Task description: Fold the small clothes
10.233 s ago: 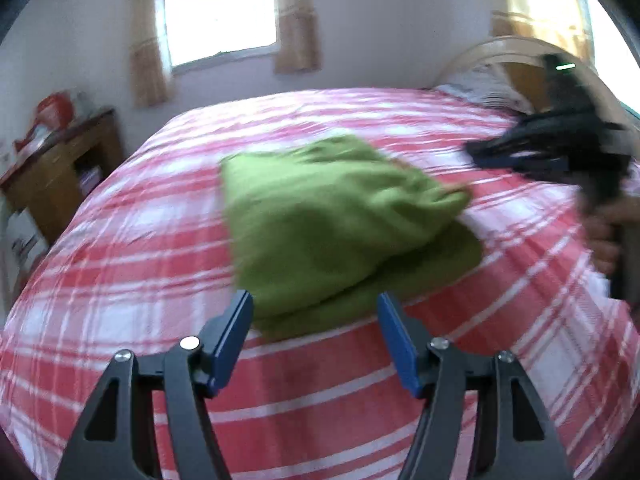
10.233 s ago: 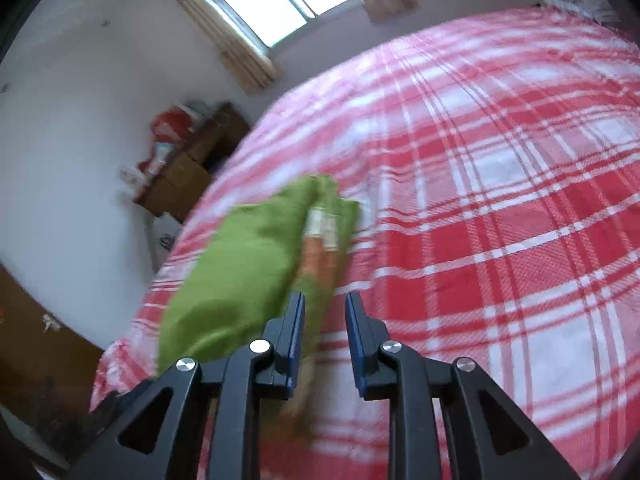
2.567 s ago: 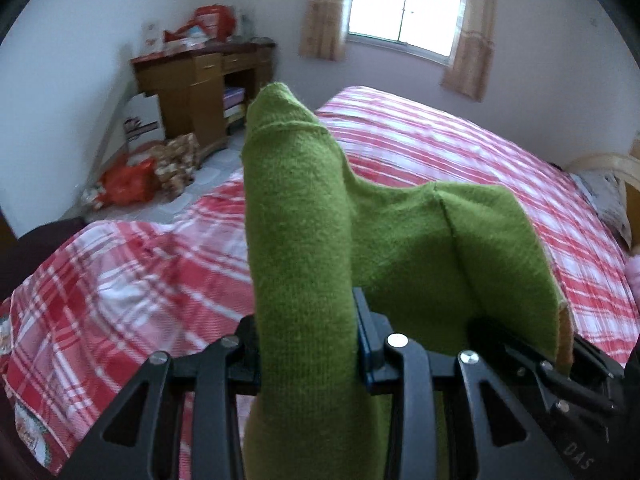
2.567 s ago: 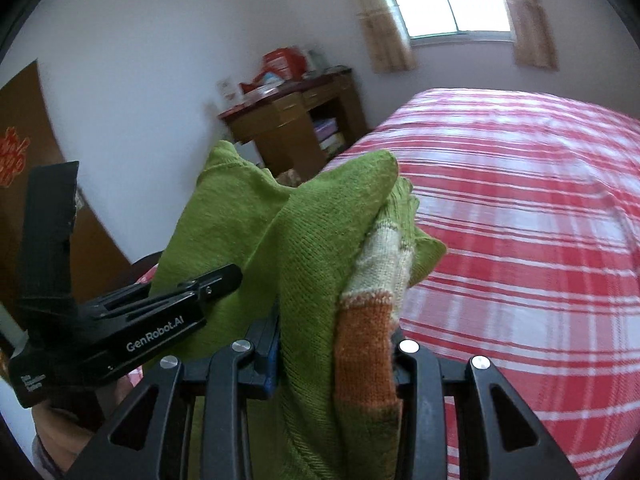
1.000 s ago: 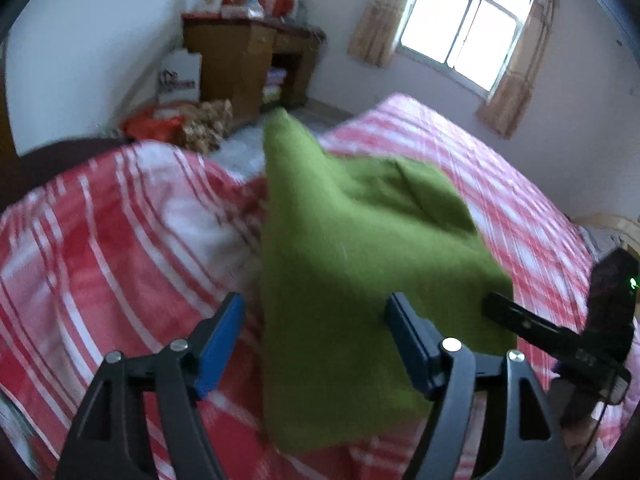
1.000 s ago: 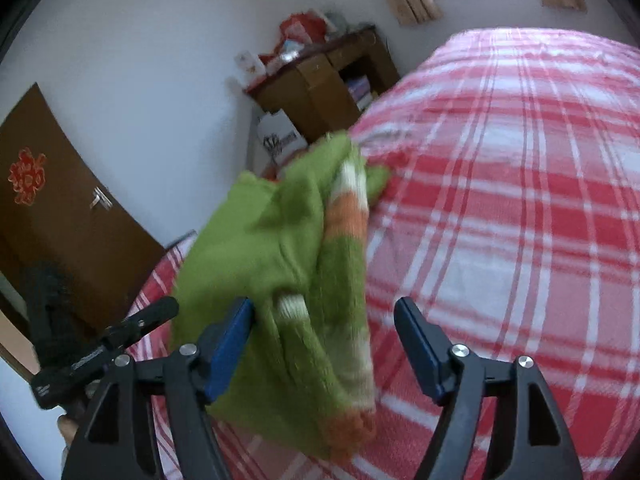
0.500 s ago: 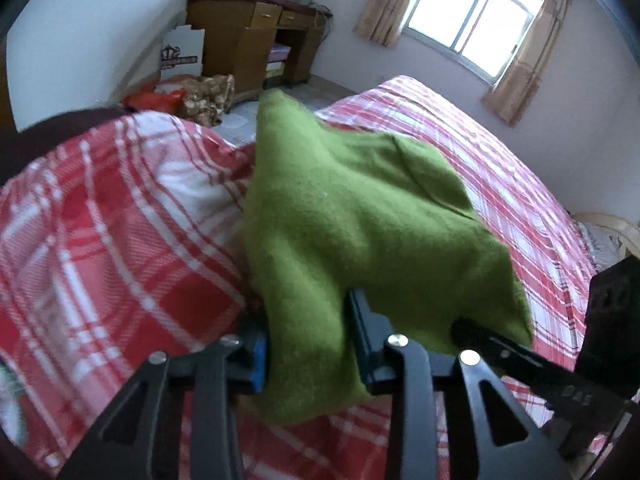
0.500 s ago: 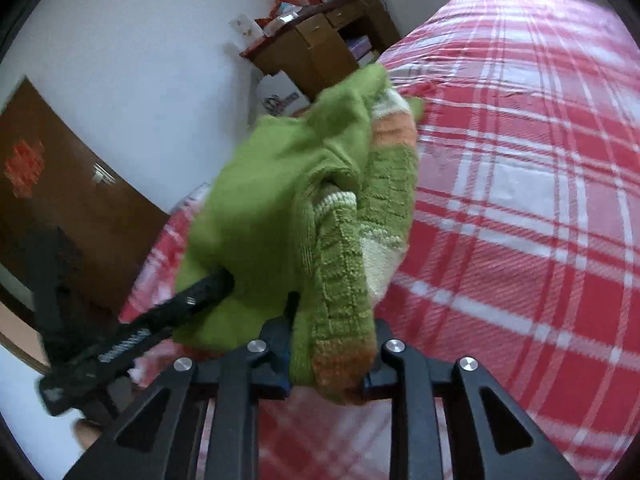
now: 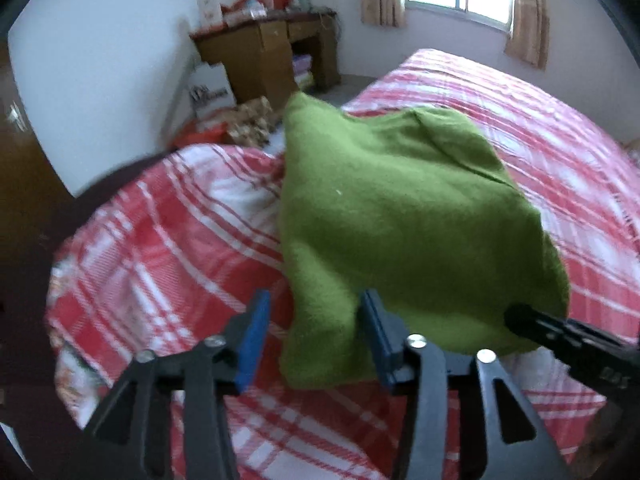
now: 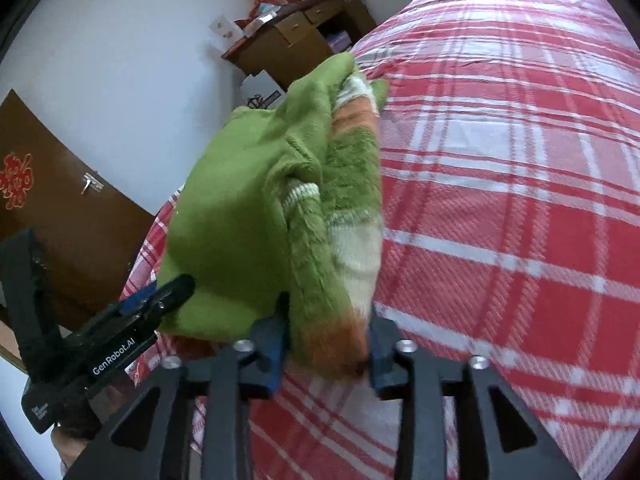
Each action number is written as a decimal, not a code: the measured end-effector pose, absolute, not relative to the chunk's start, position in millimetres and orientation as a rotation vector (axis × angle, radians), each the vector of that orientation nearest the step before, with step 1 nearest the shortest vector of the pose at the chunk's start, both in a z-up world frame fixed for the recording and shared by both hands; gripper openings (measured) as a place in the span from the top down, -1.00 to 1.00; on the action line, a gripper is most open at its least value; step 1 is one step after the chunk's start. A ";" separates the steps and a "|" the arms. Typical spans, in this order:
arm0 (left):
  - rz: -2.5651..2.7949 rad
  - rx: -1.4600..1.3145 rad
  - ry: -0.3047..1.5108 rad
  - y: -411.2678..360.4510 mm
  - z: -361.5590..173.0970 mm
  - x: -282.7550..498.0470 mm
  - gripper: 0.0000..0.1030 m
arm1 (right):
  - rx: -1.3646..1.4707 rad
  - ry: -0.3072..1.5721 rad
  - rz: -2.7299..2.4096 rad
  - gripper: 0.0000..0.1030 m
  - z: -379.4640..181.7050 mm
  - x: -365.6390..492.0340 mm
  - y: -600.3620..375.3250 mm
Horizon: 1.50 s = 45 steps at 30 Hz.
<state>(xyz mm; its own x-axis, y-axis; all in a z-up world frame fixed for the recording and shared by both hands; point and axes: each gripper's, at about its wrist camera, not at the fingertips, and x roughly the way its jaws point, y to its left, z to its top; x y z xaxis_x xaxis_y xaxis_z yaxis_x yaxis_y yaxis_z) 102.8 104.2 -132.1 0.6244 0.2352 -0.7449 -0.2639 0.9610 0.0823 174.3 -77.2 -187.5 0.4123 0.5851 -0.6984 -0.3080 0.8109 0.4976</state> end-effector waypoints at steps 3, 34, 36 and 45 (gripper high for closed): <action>0.324 0.002 0.810 104.0 -123.3 94.1 -0.22 | 0.306 0.948 0.514 0.16 -175.9 153.3 -92.1; 0.351 0.071 0.429 70.6 -21.6 -10.1 -1.00 | 0.011 0.343 0.330 -0.47 -19.3 -3.7 -86.8; 0.358 0.084 0.399 67.7 -12.9 -17.0 -1.00 | 0.003 0.304 0.335 -0.48 -7.6 -10.0 -85.5; 0.367 0.089 0.299 62.7 13.4 -41.6 -1.00 | 0.067 0.208 0.320 -0.56 20.5 -33.4 -92.0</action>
<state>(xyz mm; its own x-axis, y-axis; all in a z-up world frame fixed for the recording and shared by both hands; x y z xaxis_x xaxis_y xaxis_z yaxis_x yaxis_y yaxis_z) -41.6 62.7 13.4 0.8899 0.3661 -0.2719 -0.3400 0.9300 0.1394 -33.4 -92.0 20.5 0.9281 0.3191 -0.1917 -0.3053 0.9472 0.0984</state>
